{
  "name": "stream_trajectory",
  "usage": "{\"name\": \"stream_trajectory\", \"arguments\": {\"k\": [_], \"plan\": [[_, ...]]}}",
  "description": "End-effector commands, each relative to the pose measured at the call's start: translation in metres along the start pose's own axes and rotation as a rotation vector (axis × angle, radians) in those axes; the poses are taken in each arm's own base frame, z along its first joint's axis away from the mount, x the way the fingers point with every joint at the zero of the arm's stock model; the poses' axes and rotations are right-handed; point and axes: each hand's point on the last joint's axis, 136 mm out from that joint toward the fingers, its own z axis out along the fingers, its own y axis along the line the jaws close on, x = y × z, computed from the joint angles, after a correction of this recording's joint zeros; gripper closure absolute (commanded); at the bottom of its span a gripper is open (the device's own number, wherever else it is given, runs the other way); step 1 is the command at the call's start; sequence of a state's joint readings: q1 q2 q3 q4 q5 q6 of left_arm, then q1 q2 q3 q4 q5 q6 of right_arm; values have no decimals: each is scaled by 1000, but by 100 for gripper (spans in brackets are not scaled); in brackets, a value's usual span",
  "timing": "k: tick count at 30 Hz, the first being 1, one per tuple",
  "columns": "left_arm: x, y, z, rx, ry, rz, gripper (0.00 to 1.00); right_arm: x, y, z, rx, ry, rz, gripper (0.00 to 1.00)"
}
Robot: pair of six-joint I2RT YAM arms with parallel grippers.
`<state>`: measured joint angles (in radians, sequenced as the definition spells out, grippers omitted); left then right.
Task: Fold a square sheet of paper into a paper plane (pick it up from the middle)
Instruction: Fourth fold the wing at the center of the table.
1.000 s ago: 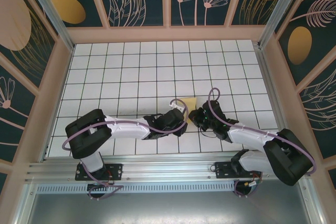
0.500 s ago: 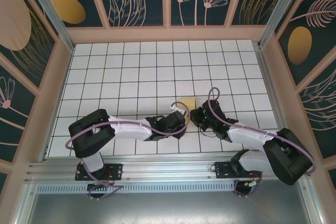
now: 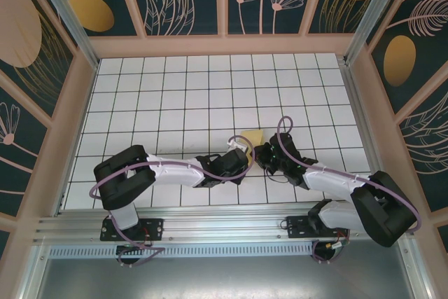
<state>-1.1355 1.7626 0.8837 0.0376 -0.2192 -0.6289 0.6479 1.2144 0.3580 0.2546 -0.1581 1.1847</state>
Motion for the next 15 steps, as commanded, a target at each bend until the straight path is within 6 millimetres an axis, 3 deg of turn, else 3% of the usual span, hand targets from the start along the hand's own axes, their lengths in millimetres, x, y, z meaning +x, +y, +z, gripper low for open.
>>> {"name": "stream_trajectory", "arguments": {"k": [1,15], "plan": [[-11,-6,-7,6,-29,1,67,1,5,1,-1,16,-10,88],[-8,-1,-6,-5,-28,-9,87,2,4,1,8,19,-17,87]]}}
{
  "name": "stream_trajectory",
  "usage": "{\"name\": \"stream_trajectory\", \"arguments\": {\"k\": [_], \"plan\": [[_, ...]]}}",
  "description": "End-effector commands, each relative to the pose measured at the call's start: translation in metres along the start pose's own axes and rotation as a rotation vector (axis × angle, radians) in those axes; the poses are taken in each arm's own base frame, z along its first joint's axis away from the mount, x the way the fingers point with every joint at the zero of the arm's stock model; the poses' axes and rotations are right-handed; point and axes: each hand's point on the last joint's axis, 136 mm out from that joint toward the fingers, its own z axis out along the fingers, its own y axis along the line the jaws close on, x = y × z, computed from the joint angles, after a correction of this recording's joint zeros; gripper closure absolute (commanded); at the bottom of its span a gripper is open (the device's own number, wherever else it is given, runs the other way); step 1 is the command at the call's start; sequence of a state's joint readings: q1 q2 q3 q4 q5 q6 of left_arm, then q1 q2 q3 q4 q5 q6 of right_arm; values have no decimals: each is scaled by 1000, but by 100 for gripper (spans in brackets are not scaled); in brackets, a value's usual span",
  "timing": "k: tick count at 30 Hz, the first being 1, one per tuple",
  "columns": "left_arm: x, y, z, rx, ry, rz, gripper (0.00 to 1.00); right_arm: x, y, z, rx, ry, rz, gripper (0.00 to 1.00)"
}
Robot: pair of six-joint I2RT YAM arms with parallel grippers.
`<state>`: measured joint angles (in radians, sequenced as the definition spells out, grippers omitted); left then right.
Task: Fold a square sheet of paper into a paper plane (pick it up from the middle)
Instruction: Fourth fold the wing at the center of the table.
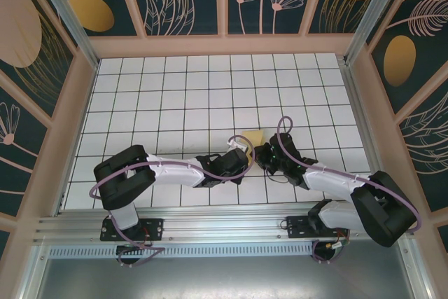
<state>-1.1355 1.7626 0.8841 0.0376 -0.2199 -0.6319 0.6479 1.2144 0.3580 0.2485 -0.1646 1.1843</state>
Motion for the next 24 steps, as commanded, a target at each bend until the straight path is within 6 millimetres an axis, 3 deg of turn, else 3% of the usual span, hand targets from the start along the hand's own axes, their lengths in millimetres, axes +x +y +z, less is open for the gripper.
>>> {"name": "stream_trajectory", "arguments": {"k": [1,6,15,20,24], "plan": [[-7,0,-6,-6,-34,-10,90,1,5,1,3,14,-21,87],[0,3,-6,30,-59,-71,100,2,13,-3,-2,29,-94,79],[-10,-7,-22,251,-100,-177,100,-11,21,-26,7,-2,-224,51],[-13,-6,-27,336,-100,-220,100,-16,26,-36,-45,-2,-271,51],[-9,-2,-24,371,-88,-254,100,-4,33,-31,-102,71,-309,63]]}}
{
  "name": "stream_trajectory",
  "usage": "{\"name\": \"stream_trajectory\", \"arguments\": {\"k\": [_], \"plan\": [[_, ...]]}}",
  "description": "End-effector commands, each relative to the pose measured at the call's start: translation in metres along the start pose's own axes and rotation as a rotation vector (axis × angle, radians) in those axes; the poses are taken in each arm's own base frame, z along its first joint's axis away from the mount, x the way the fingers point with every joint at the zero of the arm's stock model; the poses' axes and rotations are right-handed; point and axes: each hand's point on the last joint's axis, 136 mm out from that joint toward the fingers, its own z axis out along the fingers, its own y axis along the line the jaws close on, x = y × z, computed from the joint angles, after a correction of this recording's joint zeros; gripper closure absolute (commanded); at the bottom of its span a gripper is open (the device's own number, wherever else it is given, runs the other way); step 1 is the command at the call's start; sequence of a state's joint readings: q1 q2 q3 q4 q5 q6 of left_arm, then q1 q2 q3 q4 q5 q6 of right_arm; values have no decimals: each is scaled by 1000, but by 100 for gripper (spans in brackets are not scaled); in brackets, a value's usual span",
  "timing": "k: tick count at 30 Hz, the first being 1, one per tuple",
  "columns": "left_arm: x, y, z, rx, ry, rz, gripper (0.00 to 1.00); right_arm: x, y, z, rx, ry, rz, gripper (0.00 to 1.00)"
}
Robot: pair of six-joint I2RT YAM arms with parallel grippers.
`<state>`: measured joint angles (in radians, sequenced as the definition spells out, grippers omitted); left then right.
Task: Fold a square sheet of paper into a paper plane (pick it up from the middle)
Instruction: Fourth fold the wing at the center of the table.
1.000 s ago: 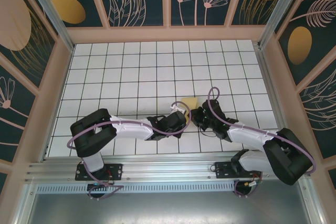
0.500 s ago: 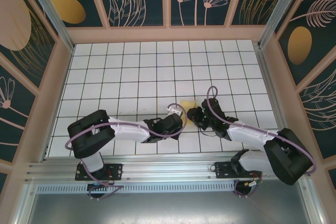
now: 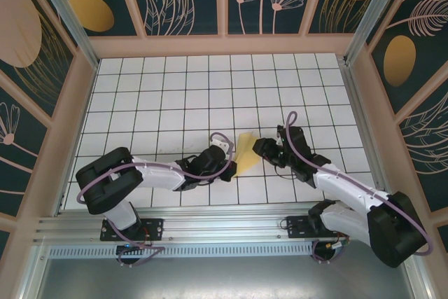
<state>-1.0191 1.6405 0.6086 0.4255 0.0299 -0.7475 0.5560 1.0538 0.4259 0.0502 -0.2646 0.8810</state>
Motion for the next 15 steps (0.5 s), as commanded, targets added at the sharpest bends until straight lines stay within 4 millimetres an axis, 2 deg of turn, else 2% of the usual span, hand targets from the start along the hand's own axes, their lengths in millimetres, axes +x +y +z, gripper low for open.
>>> {"name": "stream_trajectory", "arguments": {"k": [1,6,15], "plan": [[-4,-15,-1,105,-7,-39,100,11,14,4,-77,79,-60,67],[3,-11,4,133,9,-81,100,17,23,15,-104,134,-85,76],[9,0,6,130,16,-134,100,25,29,44,-93,224,-119,82]]}}
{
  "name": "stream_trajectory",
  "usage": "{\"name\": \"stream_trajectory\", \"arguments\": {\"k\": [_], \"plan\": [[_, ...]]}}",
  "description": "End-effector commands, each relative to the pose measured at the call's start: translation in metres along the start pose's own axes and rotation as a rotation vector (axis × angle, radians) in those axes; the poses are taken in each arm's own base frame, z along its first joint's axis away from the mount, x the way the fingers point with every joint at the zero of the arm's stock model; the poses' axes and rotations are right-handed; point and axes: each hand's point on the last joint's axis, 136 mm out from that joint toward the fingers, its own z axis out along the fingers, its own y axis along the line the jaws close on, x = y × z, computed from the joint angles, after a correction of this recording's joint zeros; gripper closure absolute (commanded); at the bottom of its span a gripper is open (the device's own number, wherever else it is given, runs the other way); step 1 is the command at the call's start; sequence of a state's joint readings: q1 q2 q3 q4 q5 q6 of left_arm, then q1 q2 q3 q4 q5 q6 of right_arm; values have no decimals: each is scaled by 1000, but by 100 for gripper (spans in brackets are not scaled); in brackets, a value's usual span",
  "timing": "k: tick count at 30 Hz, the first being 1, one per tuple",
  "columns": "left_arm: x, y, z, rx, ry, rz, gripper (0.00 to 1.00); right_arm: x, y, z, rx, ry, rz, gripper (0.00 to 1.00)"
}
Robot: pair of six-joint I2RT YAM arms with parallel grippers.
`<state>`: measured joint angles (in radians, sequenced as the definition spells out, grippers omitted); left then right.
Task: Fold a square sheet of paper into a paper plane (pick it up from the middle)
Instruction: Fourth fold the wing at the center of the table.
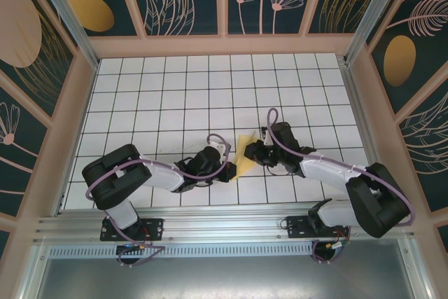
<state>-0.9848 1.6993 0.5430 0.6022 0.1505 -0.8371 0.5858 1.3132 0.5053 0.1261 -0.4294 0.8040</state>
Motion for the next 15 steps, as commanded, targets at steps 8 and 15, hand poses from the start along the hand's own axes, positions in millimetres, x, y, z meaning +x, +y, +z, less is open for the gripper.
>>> {"name": "stream_trajectory", "arguments": {"k": [8,15], "plan": [[4,12,2,-8,-2,-54,100,-12,15,26,-10,44,-62,85],[5,10,1,-3,9,-51,88,-10,3,32,26,54,-51,85]]}}
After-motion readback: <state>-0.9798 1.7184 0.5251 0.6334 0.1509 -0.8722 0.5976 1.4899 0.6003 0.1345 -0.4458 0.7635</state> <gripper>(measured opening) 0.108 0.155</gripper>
